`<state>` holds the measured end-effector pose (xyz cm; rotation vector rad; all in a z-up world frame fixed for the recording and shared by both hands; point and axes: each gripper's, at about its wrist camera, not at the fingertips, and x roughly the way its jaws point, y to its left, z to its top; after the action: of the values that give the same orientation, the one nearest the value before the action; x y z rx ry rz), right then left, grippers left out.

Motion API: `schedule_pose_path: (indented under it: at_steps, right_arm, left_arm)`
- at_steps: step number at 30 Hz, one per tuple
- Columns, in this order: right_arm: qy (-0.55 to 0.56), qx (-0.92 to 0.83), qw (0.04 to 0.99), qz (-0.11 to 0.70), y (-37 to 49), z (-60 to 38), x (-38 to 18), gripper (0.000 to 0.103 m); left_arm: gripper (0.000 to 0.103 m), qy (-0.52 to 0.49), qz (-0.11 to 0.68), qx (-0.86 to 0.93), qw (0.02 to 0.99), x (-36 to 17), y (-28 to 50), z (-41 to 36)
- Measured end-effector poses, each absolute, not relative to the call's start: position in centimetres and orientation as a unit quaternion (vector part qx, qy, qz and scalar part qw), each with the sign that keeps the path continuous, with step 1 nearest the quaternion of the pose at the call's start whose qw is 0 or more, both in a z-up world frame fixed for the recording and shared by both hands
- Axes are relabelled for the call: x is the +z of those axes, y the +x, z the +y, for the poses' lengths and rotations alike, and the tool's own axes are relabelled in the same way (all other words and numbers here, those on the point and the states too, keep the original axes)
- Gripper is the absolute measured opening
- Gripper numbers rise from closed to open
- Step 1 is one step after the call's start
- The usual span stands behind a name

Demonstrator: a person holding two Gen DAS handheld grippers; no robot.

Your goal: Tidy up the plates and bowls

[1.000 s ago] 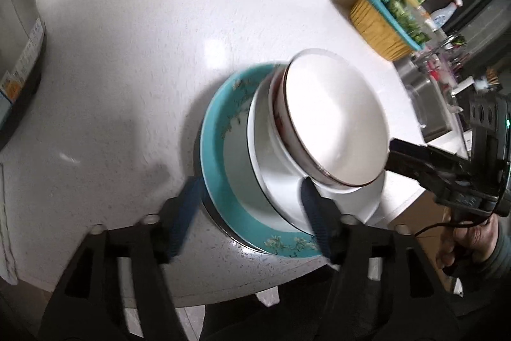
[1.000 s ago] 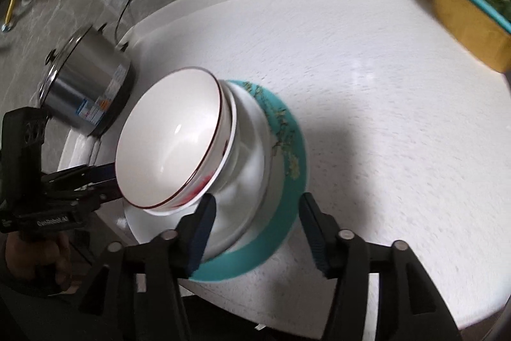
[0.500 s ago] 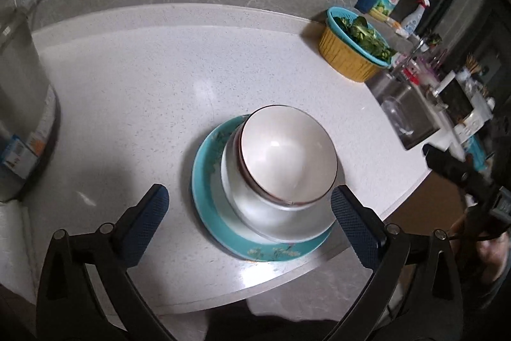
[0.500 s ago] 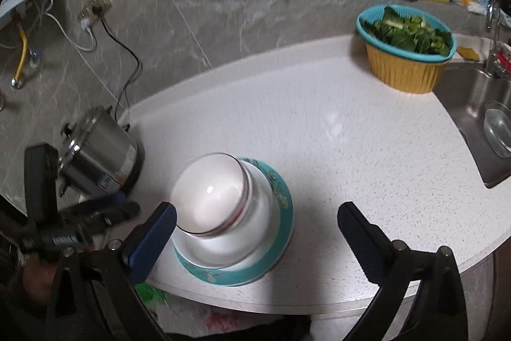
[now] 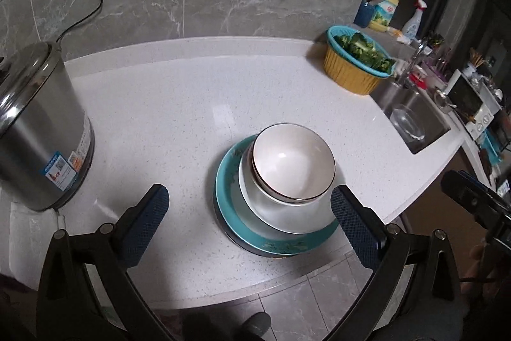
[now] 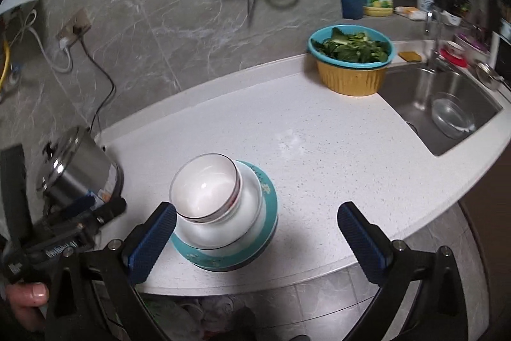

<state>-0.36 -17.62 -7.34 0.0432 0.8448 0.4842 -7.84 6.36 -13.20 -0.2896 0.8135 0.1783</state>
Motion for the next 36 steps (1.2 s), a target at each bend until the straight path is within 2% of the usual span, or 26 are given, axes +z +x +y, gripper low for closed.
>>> schedule_pose_path:
  at_steps: [3,8,19,36]
  right_arm:
    - [0.01,0.197,0.899,0.391,-1.4,-16.1,-6.7,0.103]
    - [0.021,0.154,0.914,0.374,-3.0,-13.0,-5.7,0.103]
    - [0.015,0.038,0.921,0.387,-5.2,-10.5,-4.7,0.103]
    - [0.043,0.021,0.907,0.419,-5.1,-12.7,-3.9,0.103]
  left_arm:
    - [0.103,-0.135,0.423,0.035,0.895,-13.3,-7.4,7.5]
    - [0.103,-0.066,0.43,0.018,0.9,-12.6,-7.6,8.6]
    - [0.103,-0.065,0.429,0.005,0.901,-12.5,-7.8,11.7]
    - [0.103,-0.039,0.439,-0.014,0.898,-12.1,-6.6,7.9]
